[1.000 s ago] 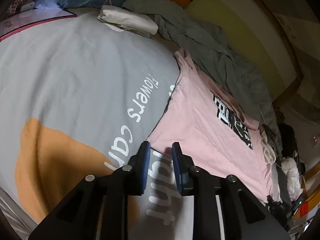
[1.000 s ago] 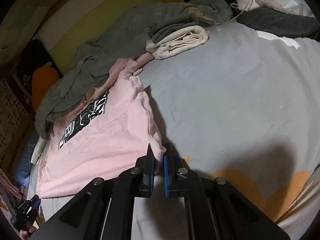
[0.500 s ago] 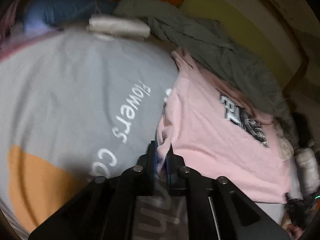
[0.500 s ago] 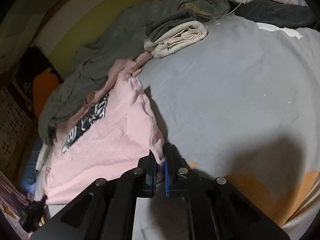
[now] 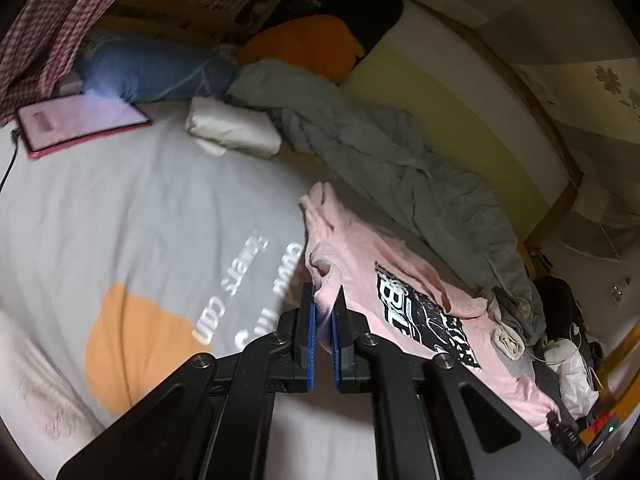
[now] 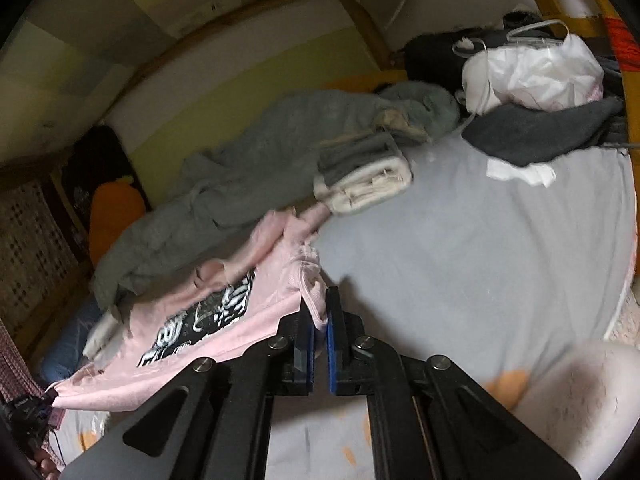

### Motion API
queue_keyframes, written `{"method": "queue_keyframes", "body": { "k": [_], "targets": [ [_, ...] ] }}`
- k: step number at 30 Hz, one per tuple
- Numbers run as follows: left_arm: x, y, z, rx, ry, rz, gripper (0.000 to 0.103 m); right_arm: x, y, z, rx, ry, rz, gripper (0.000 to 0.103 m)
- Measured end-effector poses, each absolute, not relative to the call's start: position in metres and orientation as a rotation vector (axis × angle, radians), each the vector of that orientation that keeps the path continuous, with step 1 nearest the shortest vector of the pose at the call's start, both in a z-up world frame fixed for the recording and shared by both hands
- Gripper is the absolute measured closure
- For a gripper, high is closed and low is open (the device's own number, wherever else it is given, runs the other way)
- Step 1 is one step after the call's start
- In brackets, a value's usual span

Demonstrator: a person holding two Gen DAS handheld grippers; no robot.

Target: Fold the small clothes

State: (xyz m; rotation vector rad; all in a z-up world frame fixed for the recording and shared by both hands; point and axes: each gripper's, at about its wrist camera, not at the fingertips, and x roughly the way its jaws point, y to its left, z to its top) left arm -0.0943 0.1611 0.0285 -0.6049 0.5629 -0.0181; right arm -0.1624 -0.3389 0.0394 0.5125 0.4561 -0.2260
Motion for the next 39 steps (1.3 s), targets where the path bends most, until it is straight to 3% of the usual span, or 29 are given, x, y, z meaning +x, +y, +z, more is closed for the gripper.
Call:
{"method": "queue_keyframes", "body": {
  "k": [6,15,26,28,29,30,31,32,33,39],
  "targets": [
    [-0.071,0.147,0.033,-0.500,0.644,-0.018,0.097,-0.134,-0.355,0.030,0.579,0.588,-0.222,0.099],
    [0.065,0.138,0.015,-0.523,0.843,0.002,0.097,-0.004,-0.387,0.011,0.659,0.775,-0.135,0.099],
    [0.165,0.125,-0.019,-0.445,0.945,0.097,0.095,0.119,-0.374,0.003,0.493,0.885,-0.192,0.099],
    [0.170,0.125,-0.027,-0.410,0.950,0.116,0.084,0.121,-0.374,0.000,0.514,0.816,-0.197,0.095],
    [0.169,0.126,-0.028,-0.391,0.936,0.127,0.071,0.121,-0.373,-0.001,0.510,0.798,-0.194,0.090],
    [0.166,0.128,-0.027,-0.359,0.912,0.153,0.051,0.120,-0.371,0.000,0.484,0.795,-0.207,0.074],
    [0.159,0.130,-0.024,-0.312,0.874,0.191,0.042,0.119,-0.372,0.001,0.464,0.798,-0.221,0.061],
    [0.152,0.130,-0.021,-0.271,0.832,0.211,0.034,0.119,-0.374,0.003,0.455,0.795,-0.224,0.033],
    [0.143,0.131,-0.018,-0.237,0.798,0.210,0.033,0.112,-0.379,0.008,0.449,0.759,-0.235,0.027],
    [0.080,0.135,-0.009,-0.198,0.764,0.045,0.027,0.069,-0.407,0.030,0.435,0.717,-0.320,0.027]
  ]
}}
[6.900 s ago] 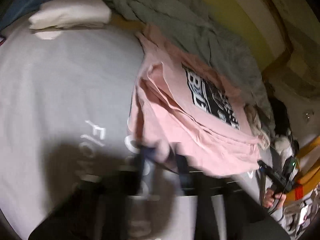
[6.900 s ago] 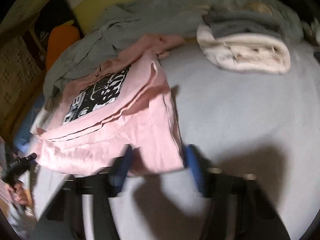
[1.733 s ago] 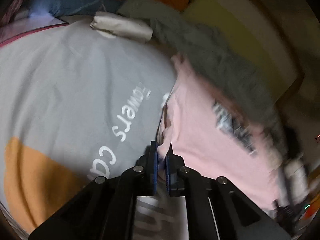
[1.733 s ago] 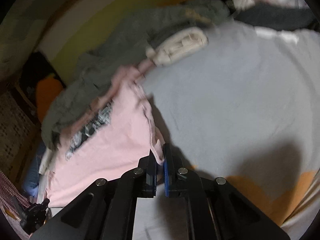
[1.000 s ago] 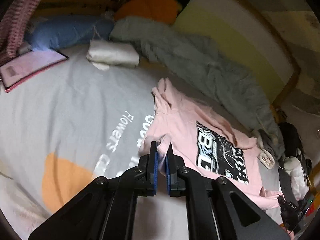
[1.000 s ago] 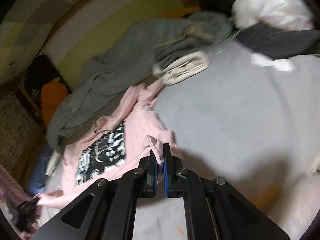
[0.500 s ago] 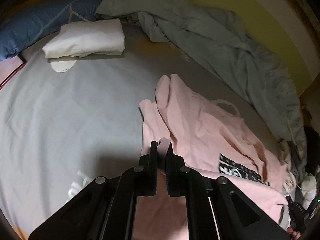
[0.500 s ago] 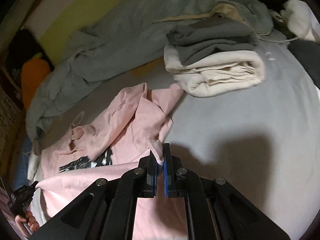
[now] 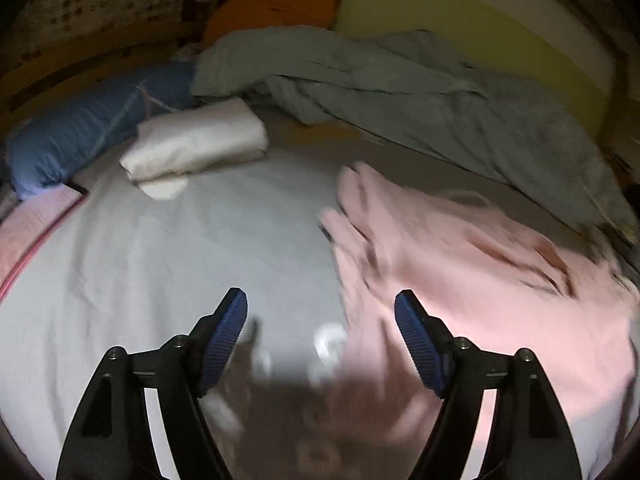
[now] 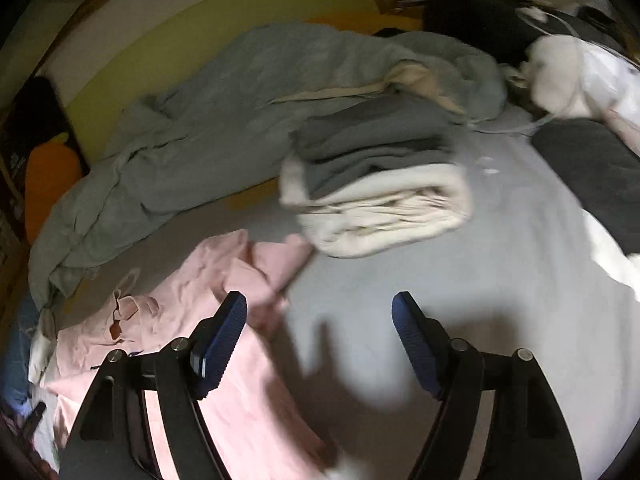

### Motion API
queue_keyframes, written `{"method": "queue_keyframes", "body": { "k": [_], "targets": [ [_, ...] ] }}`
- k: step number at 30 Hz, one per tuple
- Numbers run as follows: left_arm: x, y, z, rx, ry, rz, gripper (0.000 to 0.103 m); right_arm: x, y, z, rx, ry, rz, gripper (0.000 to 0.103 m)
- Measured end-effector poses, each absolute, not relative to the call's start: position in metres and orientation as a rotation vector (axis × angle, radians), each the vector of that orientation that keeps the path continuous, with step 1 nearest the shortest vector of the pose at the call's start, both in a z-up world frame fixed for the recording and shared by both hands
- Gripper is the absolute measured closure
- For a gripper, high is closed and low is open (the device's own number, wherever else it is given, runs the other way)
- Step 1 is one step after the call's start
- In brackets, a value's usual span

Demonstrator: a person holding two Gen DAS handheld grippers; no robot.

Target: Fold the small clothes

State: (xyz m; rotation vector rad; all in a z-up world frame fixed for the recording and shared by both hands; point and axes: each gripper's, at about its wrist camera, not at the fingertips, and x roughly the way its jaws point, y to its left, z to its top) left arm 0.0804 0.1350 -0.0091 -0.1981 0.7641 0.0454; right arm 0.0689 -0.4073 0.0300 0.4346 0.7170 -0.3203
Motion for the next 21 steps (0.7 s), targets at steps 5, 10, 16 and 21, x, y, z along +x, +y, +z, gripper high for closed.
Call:
{"method": "queue_keyframes", "body": {
  "k": [5,10,16,21],
  "targets": [
    [0.071,0.133,-0.031,-0.269,0.882,-0.046,0.031,0.036,-0.404,0.007,0.453,0.817,-0.155,0.027],
    [0.063,0.129,-0.035,-0.266,0.879,-0.054,0.096,0.042,-0.386,-0.026,0.554,0.926,0.035,0.097],
    [0.020,0.134,-0.014,-0.242,0.812,-0.005,0.096,0.000,-0.375,-0.003,0.475,0.819,-0.089,0.098],
    [-0.023,0.140,-0.030,-0.218,0.900,0.016,0.095,-0.054,-0.355,-0.011,0.391,0.869,-0.141,0.098]
  ]
}}
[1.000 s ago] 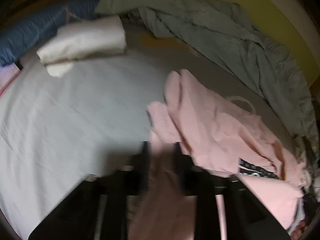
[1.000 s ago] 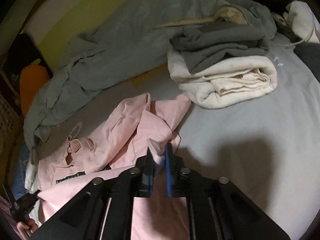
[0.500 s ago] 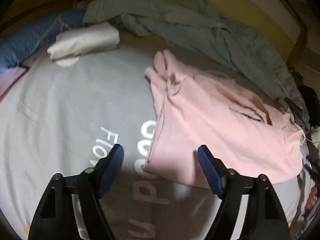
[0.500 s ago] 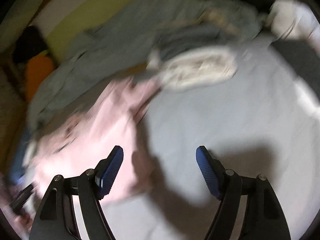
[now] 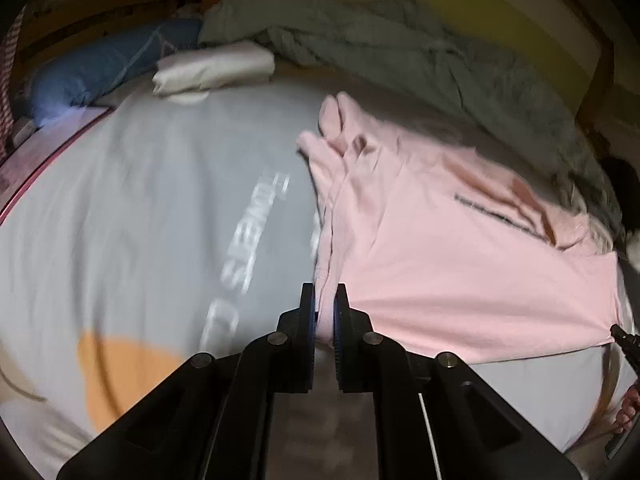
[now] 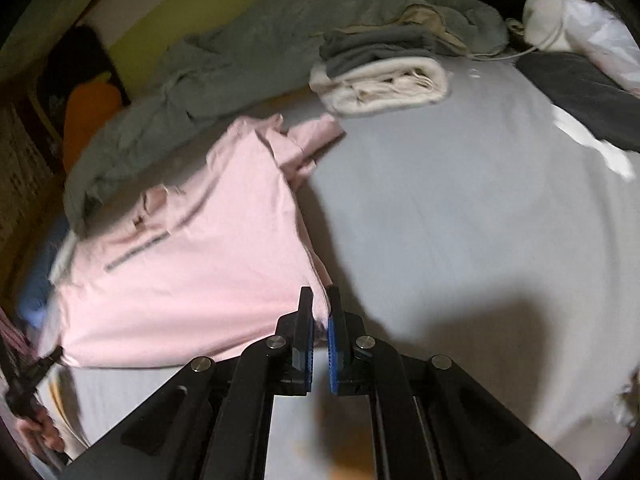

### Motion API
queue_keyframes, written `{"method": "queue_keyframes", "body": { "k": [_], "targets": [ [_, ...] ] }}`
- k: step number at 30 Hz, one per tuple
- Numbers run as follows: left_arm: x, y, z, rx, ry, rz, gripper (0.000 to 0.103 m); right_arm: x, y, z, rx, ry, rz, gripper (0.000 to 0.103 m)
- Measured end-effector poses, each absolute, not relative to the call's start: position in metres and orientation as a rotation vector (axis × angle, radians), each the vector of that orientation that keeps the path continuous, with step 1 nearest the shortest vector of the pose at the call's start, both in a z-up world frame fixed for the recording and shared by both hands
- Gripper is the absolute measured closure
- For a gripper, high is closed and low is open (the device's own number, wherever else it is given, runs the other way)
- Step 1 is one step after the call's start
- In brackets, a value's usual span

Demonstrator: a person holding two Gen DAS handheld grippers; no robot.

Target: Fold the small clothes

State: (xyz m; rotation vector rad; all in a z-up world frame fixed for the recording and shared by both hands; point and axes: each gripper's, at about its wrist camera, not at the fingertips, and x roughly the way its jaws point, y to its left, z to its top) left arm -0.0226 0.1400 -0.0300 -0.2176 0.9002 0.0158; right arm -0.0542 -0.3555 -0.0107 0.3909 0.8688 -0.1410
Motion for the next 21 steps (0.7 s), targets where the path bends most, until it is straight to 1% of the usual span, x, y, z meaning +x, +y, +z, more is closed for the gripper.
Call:
{"method": "queue_keyframes", "body": {
  "k": [2,3,4,5,6,7,8,9,11,14,17,20,21],
  "targets": [
    [-0.034,0.137,-0.033,-0.185,0.912,0.027,0.093,-0.068,-0.351,-0.019,0.380,0.909,-0.149,0.098],
    [-0.037,0.135,-0.032,-0.153,0.908,0.041,0.088,-0.071,-0.351,-0.023,0.374,0.923,-0.157,0.097],
    [-0.036,0.133,-0.030,-0.119,0.896,0.050,0.085,-0.072,-0.351,-0.024,0.359,0.930,-0.166,0.096],
    [-0.036,0.133,-0.027,-0.086,0.876,0.066,0.073,-0.071,-0.352,-0.022,0.353,0.927,-0.171,0.089],
    [-0.037,0.134,-0.021,-0.058,0.853,0.095,0.061,-0.069,-0.353,-0.018,0.342,0.920,-0.201,0.076],
    [-0.038,0.138,-0.014,-0.061,0.828,0.102,0.060,-0.070,-0.354,-0.007,0.315,0.889,-0.263,0.070],
    [-0.038,0.143,-0.003,-0.086,0.793,0.085,0.060,-0.072,-0.356,0.001,0.294,0.845,-0.302,0.059],
    [-0.038,0.147,0.009,-0.106,0.754,0.066,0.060,-0.075,-0.358,0.016,0.267,0.764,-0.335,0.051],
    [-0.028,0.146,0.033,-0.078,0.696,0.051,0.060,-0.071,-0.357,0.035,0.238,0.695,-0.325,0.051],
    [0.013,0.127,0.055,-0.038,0.701,-0.084,0.054,-0.042,-0.339,0.059,0.216,0.694,-0.144,0.051],
    [0.067,0.092,0.059,-0.030,0.744,-0.213,0.050,0.004,-0.306,0.062,0.251,0.802,0.106,0.050],
    [0.127,0.053,0.046,-0.019,0.816,-0.270,0.049,0.055,-0.271,0.035,0.254,1.002,0.146,0.050],
    [0.146,0.041,0.038,-0.024,0.856,-0.295,0.049,0.074,-0.256,0.019,0.250,1.085,0.180,0.050]
  ]
}}
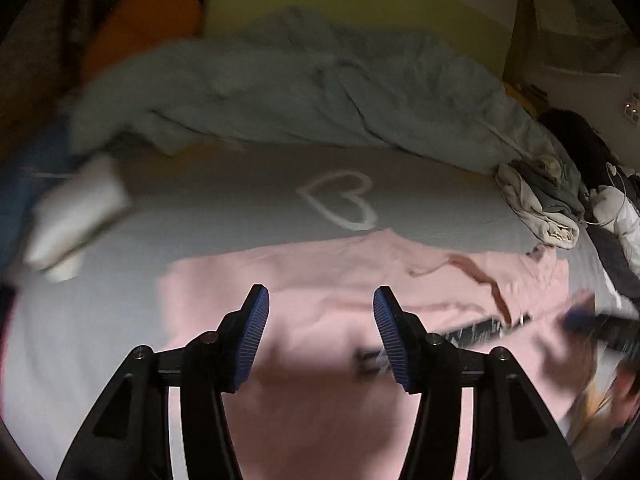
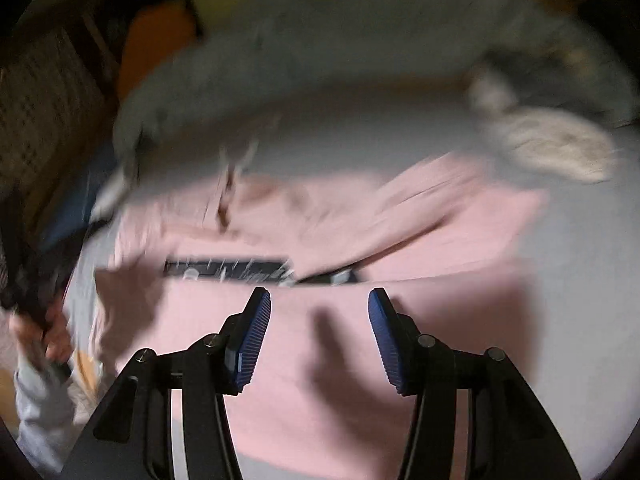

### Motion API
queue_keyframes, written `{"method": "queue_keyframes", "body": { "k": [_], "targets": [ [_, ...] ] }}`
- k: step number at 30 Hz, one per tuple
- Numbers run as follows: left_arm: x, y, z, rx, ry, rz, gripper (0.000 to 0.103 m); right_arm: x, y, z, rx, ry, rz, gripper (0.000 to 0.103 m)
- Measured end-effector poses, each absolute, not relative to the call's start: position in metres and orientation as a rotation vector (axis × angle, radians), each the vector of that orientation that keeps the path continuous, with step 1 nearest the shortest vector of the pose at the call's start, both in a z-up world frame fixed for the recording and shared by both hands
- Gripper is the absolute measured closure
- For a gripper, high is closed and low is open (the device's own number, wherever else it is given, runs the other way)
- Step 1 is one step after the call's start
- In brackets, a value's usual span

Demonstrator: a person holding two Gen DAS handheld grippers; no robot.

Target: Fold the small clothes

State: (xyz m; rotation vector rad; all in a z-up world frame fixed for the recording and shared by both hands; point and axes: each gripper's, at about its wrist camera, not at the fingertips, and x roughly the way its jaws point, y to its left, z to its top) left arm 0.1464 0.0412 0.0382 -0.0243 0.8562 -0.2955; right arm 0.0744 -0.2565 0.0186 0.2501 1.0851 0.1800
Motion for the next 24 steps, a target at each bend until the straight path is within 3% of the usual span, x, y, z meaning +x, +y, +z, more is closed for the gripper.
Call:
{"method": "queue_keyframes", "body": {
  "k": [6,12,14,17,19,20,24],
  "targets": [
    [0.227,0.008,-0.025,-0.052,1.110,-0.290,0.049,0.133,-0.254,-0.025,0.326,1.193,0.132,0.050],
    [0.248,-0.003,-0.048,0.109,0.984,-0.120,0.051,0.192,-0.264,-0.014,0.201,1.060,0.012,0.071],
    [0.254,0.004,-0.047,0.113,0.957,-0.073,0.051,0.212,-0.277,-0.012,0.248,1.010,0.030,0.071],
    [0.265,0.016,-0.042,0.094,0.931,-0.054,0.054,0.231,-0.298,-0.008,0.313,0.978,0.058,0.067],
    [0.269,0.024,-0.038,0.046,0.955,-0.177,0.053,0.234,-0.317,-0.001,0.365,0.965,0.027,0.057],
    [0.269,0.027,-0.035,0.009,0.980,-0.294,0.051,0.234,-0.322,0.004,0.376,0.943,0.023,0.049],
    [0.251,0.021,-0.019,0.054,0.995,-0.517,0.039,0.217,-0.332,0.038,0.292,0.856,0.048,0.047]
  ]
}}
